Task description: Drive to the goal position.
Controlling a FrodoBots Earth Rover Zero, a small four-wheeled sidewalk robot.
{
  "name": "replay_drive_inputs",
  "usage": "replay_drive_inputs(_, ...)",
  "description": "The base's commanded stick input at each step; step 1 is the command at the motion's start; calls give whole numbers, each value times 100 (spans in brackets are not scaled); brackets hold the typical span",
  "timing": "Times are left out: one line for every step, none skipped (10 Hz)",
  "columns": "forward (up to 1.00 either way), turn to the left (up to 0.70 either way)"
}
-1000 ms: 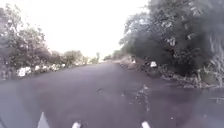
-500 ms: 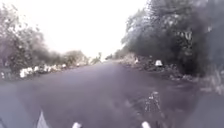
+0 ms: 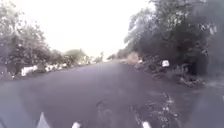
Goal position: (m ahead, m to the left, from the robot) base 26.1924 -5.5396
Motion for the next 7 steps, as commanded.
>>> replay_drive_inputs(85,-34)
replay_drive_inputs(85,-34)
replay_drive_inputs(85,-34)
replay_drive_inputs(85,-34)
replay_drive_inputs(85,-34)
replay_drive_inputs(85,-34)
replay_drive_inputs(85,-34)
